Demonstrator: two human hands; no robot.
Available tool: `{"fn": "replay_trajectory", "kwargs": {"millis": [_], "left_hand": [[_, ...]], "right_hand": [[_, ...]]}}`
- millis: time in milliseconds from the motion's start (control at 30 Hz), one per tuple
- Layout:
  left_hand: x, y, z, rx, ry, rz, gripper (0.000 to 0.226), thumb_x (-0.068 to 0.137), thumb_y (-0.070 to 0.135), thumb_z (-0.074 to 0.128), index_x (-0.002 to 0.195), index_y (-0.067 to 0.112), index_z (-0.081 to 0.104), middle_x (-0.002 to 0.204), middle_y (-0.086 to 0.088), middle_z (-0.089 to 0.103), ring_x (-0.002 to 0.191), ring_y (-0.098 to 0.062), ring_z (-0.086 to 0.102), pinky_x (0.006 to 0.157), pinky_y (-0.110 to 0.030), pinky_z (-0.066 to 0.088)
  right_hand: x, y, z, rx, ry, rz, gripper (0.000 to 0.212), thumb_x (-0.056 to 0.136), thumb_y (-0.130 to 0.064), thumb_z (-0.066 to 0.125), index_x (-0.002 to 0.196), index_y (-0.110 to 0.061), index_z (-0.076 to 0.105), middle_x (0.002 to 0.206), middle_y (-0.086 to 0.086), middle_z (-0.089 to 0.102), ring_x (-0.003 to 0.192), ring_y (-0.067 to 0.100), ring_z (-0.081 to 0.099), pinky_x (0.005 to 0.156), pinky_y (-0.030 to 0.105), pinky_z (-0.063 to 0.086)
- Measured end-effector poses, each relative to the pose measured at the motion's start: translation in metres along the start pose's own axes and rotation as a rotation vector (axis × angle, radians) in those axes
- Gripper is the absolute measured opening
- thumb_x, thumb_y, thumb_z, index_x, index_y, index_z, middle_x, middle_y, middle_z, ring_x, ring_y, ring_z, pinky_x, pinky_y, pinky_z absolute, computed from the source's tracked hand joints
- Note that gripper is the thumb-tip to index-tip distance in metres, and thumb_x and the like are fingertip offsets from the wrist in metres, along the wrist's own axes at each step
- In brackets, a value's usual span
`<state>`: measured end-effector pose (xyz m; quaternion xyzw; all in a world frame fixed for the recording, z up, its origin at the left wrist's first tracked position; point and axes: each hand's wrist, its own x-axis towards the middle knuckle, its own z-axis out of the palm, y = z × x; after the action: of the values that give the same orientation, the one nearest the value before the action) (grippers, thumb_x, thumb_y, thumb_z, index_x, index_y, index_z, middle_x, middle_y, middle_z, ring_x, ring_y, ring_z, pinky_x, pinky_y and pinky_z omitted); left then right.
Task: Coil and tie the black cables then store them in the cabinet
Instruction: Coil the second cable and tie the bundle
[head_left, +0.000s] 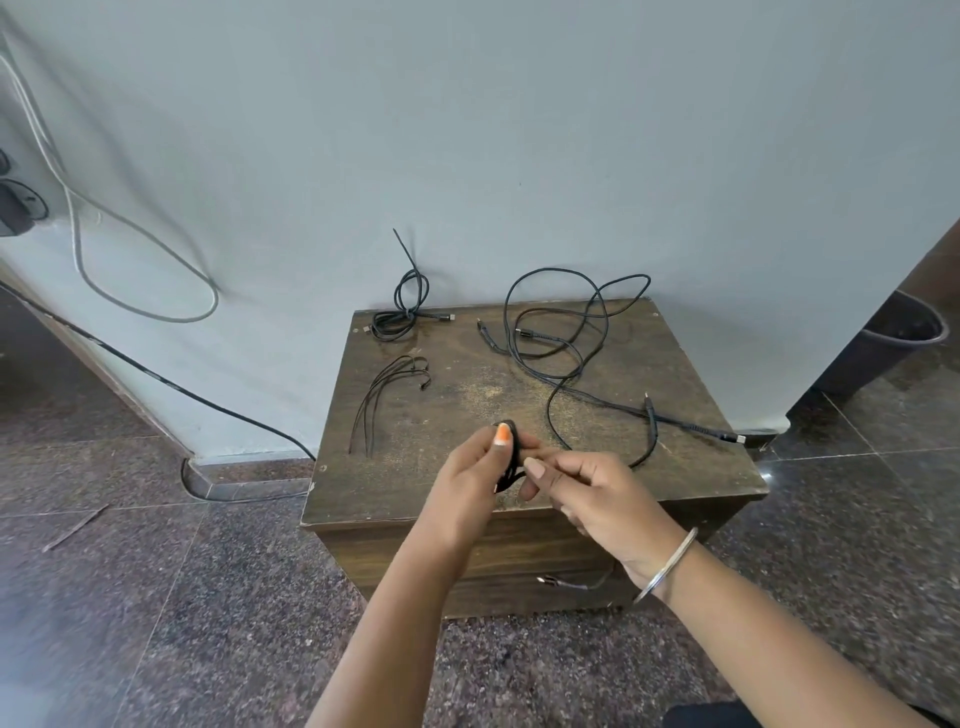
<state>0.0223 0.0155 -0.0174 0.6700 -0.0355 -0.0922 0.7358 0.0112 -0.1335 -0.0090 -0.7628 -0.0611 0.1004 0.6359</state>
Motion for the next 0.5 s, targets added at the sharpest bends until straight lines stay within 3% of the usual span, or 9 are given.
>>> {"fn": "replay_trajectory", "kwargs": {"millis": [67, 133, 233, 367, 500], "left_hand": [[0.000, 0.000, 0.003, 0.238, -0.031, 0.047, 0.029, 0.101, 0.024, 0.039, 0.084, 0.017, 0.061, 0.073, 0.014, 0.064, 0.070, 0.002, 0.057, 0.066, -0.014, 0.044], [0.000, -0.003, 0.003, 0.423, -0.061, 0.065, 0.030, 0.101, 0.023, 0.041, 0.075, 0.019, 0.055, 0.059, 0.020, 0.058, 0.059, 0.006, 0.050, 0.058, -0.016, 0.038], [-0.002, -0.007, 0.003, 0.502, -0.121, -0.016, 0.034, 0.102, 0.027, 0.037, 0.089, 0.009, 0.063, 0.070, 0.005, 0.073, 0.074, 0.001, 0.062, 0.070, -0.013, 0.042], [-0.002, -0.007, 0.002, 0.337, -0.150, -0.107, 0.048, 0.103, 0.034, 0.031, 0.086, 0.004, 0.065, 0.055, -0.009, 0.063, 0.069, -0.009, 0.064, 0.073, -0.018, 0.045], [-0.002, -0.005, 0.003, -0.012, -0.225, -0.184, 0.050, 0.103, 0.031, 0.028, 0.080, 0.006, 0.065, 0.039, -0.003, 0.043, 0.091, -0.026, 0.071, 0.083, -0.028, 0.045]], "right_hand": [[0.000, -0.002, -0.001, 0.005, 0.049, -0.021, 0.028, 0.090, -0.025, 0.060, 0.068, -0.009, 0.068, 0.037, -0.015, 0.044, 0.037, 0.000, 0.037, 0.043, 0.009, 0.027], [0.000, -0.004, -0.003, 0.032, 0.110, -0.042, 0.028, 0.083, -0.030, 0.065, 0.064, -0.010, 0.068, 0.037, -0.014, 0.047, 0.036, -0.001, 0.041, 0.042, 0.007, 0.029], [0.003, -0.005, -0.015, 0.185, 0.215, -0.003, 0.031, 0.071, -0.044, 0.070, 0.060, -0.015, 0.068, 0.039, -0.010, 0.037, 0.036, 0.005, 0.026, 0.042, 0.020, 0.018], [0.010, -0.004, -0.034, 0.395, 0.337, 0.038, 0.034, 0.065, -0.047, 0.074, 0.060, -0.014, 0.067, 0.041, -0.006, 0.032, 0.038, 0.008, 0.019, 0.043, 0.024, 0.012], [0.012, 0.003, -0.039, 0.370, 0.378, 0.042, 0.037, 0.063, -0.052, 0.074, 0.063, -0.015, 0.068, 0.044, -0.007, 0.031, 0.039, 0.009, 0.019, 0.042, 0.021, 0.013]]}}
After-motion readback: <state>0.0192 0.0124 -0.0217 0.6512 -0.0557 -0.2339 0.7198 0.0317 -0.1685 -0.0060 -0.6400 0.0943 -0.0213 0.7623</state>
